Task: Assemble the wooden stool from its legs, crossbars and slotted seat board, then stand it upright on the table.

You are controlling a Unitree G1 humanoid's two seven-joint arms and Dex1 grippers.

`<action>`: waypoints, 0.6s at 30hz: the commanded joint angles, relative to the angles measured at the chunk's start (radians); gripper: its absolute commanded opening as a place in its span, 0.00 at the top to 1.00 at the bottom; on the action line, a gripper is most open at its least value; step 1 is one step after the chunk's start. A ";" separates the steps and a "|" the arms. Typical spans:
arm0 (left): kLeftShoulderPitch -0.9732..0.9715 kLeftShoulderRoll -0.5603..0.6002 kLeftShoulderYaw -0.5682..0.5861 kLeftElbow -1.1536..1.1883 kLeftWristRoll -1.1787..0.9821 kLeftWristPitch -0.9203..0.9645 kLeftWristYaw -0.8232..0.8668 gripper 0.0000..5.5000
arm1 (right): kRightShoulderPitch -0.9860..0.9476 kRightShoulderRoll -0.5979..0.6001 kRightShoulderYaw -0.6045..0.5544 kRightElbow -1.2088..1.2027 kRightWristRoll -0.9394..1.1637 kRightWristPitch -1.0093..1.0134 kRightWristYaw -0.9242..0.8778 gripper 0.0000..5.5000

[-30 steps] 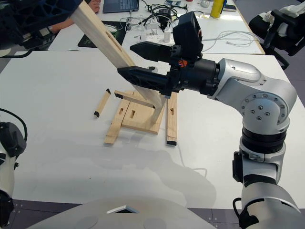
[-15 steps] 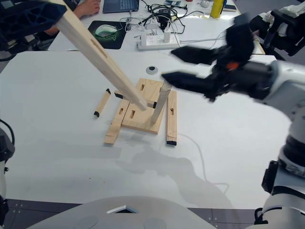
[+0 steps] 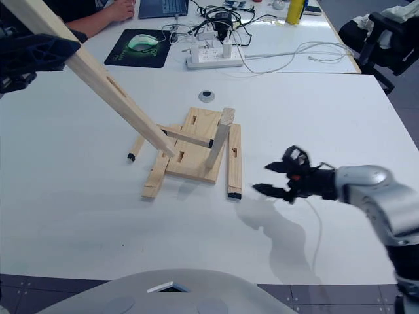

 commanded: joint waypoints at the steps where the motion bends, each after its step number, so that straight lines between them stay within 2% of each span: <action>1: 0.046 0.028 -0.014 0.005 0.044 -0.037 -0.038 0.62 | -0.004 0.075 0.018 -0.068 -0.008 -0.020 -0.042 0.30; 7: 0.071 0.024 0.014 -0.014 0.032 -0.034 -0.034 0.62 | -0.086 0.180 0.233 -0.024 -0.360 -0.175 -0.216 0.30; 10: 0.071 0.016 0.016 -0.023 0.026 -0.029 -0.028 0.62 | -0.069 0.231 0.304 -0.015 -0.437 -0.192 -0.253 0.30; 18: 0.064 0.008 -0.004 -0.006 0.045 -0.041 -0.037 0.62 | -0.075 0.329 0.365 0.054 -0.545 -0.190 -0.317 0.30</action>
